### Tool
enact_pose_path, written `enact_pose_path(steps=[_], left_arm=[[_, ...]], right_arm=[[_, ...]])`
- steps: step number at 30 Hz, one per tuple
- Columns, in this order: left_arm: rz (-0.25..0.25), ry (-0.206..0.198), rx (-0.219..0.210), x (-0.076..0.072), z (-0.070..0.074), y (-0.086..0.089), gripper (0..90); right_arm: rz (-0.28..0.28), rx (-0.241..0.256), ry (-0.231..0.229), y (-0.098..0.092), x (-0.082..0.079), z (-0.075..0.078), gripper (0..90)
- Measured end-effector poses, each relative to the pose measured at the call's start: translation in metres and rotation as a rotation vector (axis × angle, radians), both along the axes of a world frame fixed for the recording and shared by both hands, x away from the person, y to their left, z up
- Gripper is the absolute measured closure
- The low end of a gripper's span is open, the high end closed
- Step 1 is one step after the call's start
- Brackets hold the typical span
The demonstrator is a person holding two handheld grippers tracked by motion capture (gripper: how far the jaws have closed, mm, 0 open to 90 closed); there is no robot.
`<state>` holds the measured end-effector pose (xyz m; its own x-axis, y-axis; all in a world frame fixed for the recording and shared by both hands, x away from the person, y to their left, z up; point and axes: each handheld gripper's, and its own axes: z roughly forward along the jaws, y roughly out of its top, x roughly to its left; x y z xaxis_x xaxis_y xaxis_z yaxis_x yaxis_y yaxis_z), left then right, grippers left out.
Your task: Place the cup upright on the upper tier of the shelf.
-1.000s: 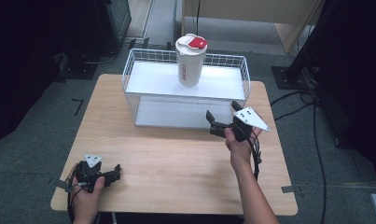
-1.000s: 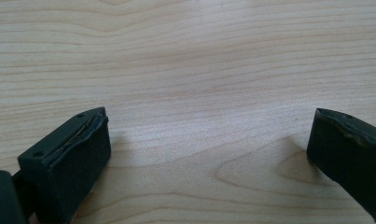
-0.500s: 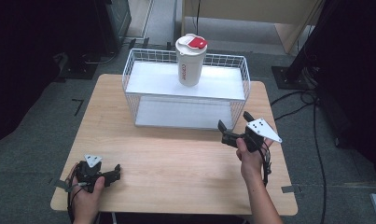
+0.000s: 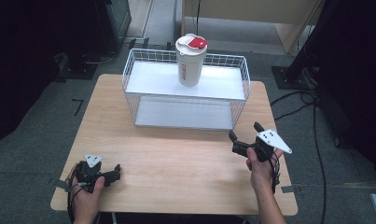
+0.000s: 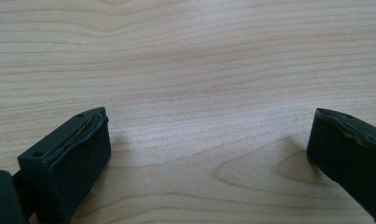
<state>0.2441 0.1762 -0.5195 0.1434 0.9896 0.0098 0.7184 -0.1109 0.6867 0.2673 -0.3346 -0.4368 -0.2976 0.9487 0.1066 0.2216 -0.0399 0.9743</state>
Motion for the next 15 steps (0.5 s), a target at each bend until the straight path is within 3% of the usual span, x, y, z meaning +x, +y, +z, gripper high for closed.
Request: enact_pose_path(steps=[15], left_arm=[[0.000, 0.000, 0.000, 0.000, 0.000, 0.000, 0.0]], right_arm=[[-0.068, -0.016, 0.037, -0.033, -0.020, -0.018, 0.0]])
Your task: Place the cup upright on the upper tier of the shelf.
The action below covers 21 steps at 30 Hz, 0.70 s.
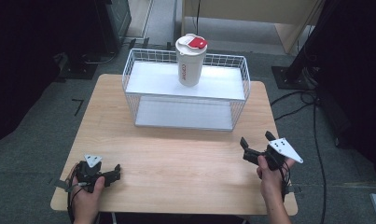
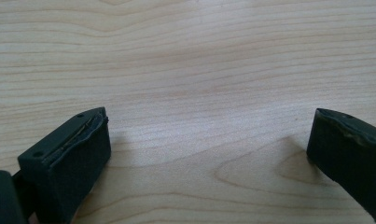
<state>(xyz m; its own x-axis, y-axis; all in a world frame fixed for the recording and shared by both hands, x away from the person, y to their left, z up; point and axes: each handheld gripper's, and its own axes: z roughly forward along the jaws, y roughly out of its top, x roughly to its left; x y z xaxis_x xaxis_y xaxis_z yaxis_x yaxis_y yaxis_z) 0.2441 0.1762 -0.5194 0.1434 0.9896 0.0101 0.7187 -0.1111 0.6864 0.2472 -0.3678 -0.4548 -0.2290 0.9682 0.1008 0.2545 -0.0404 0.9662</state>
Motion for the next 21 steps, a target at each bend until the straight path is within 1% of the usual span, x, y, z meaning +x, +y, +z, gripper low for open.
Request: enact_pose_path(steps=[4, 7, 8, 16, 18, 21], left_arm=[[-0.001, -0.001, 0.002, 0.000, 0.000, 0.000, 0.0], [-0.001, -0.001, 0.002, 0.000, 0.000, 0.000, 0.0], [0.000, 0.000, 0.000, 0.000, 0.000, 0.000, 0.0], [0.000, 0.000, 0.000, 0.000, 0.000, 0.000, 0.0], [-0.001, 0.000, 0.002, 0.000, 0.000, 0.000, 0.0], [0.000, 0.000, 0.000, 0.000, 0.000, 0.000, 0.0]], right_arm=[[-0.026, 0.014, 0.015, -0.010, -0.006, -0.007, 0.0], [-0.040, 0.007, 0.023, -0.017, -0.010, -0.012, 0.0], [-0.047, 0.012, 0.029, -0.019, -0.012, -0.014, 0.0], [-0.081, -0.010, 0.058, -0.034, -0.025, -0.028, 0.0], [-0.087, -0.012, 0.073, -0.037, -0.029, -0.032, 0.0], [-0.097, -0.027, 0.089, -0.042, -0.034, -0.037, 0.0]])
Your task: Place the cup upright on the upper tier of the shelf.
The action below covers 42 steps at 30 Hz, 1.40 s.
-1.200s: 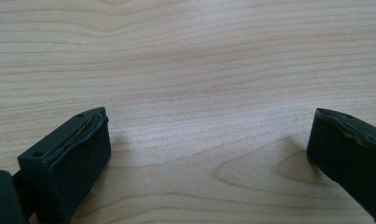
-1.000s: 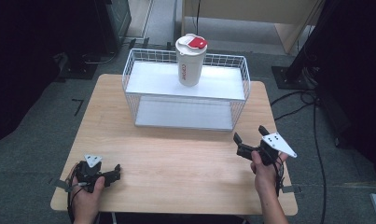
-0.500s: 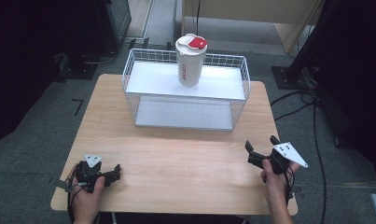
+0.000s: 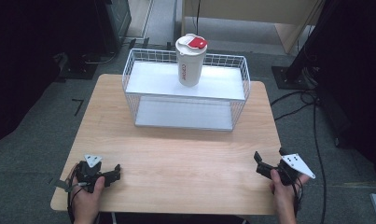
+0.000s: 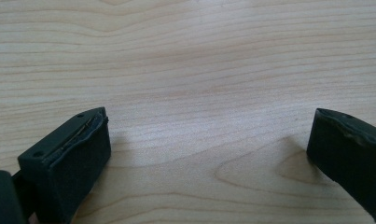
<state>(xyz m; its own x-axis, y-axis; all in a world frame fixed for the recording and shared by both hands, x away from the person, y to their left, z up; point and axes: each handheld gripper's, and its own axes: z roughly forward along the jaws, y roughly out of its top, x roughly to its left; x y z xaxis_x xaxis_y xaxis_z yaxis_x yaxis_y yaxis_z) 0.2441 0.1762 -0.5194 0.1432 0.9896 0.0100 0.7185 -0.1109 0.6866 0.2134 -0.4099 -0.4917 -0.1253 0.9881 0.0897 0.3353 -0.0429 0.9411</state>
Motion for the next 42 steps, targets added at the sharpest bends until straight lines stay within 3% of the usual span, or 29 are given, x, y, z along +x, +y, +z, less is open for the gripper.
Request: enact_pose_path(steps=[19, 26, 32, 42], left_arm=[[0.000, 0.000, 0.000, 0.000, 0.000, 0.000, 0.0], [0.004, 0.000, 0.000, 0.000, 0.000, 0.000, 0.0], [0.004, 0.000, 0.000, 0.000, 0.000, 0.000, 0.0], [0.004, 0.000, 0.000, 0.000, 0.000, 0.000, 0.0]], right_arm=[[-0.026, -0.020, 0.111, -0.022, -0.019, -0.023, 0.0], [-0.019, -0.034, 0.185, -0.025, -0.022, -0.028, 0.0], [-0.017, -0.032, 0.296, -0.027, -0.019, -0.030, 0.0], [0.016, -0.182, 0.391, -0.012, -0.012, -0.034, 0.4]])
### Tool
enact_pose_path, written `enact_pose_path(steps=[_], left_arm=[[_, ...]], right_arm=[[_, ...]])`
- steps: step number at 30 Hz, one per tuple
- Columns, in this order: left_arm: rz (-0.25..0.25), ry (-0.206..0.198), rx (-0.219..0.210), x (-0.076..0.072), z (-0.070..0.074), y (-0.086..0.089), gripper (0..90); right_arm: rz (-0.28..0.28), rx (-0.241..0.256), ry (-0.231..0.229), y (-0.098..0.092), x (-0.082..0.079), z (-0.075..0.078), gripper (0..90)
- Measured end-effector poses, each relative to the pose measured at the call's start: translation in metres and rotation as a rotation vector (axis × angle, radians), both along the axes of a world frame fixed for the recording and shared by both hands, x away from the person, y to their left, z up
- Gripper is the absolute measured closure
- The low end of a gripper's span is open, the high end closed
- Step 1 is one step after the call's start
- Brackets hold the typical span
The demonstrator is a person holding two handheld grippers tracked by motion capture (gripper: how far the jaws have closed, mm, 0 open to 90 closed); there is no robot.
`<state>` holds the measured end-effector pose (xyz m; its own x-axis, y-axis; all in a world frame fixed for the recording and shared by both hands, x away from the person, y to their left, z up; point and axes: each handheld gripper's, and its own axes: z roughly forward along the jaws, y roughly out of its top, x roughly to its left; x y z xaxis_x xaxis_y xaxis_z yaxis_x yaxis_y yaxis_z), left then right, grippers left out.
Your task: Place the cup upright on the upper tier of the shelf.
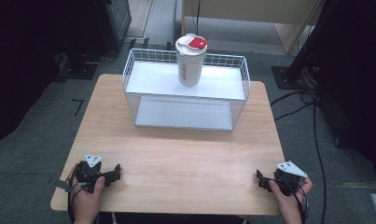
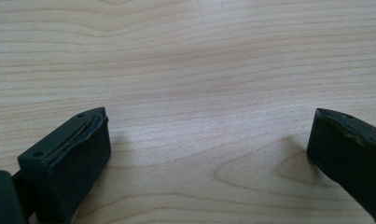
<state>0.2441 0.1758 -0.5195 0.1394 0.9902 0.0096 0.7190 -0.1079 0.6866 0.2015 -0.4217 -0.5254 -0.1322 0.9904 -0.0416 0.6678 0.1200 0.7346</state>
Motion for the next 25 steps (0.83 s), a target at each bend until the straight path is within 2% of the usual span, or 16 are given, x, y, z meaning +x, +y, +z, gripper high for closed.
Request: enact_pose_path(steps=[4, 6, 25], left_arm=[[0.000, 0.000, 0.000, 0.0000, 0.0000, 0.0000, 0.0], [0.000, 0.000, 0.000, 0.0000, 0.0000, 0.0000, 0.0], [0.010, -0.001, 0.001, 0.0006, 0.0000, 0.0005, 0.0]], right_arm=[[0.031, 0.043, 0.034, -0.0004, 0.0022, -0.0009, 0.5], [0.028, 0.062, 0.046, -0.0015, 0.0028, -0.0011, 0.4], [0.031, 0.062, 0.048, -0.0013, 0.0033, -0.0011, 0.0]])
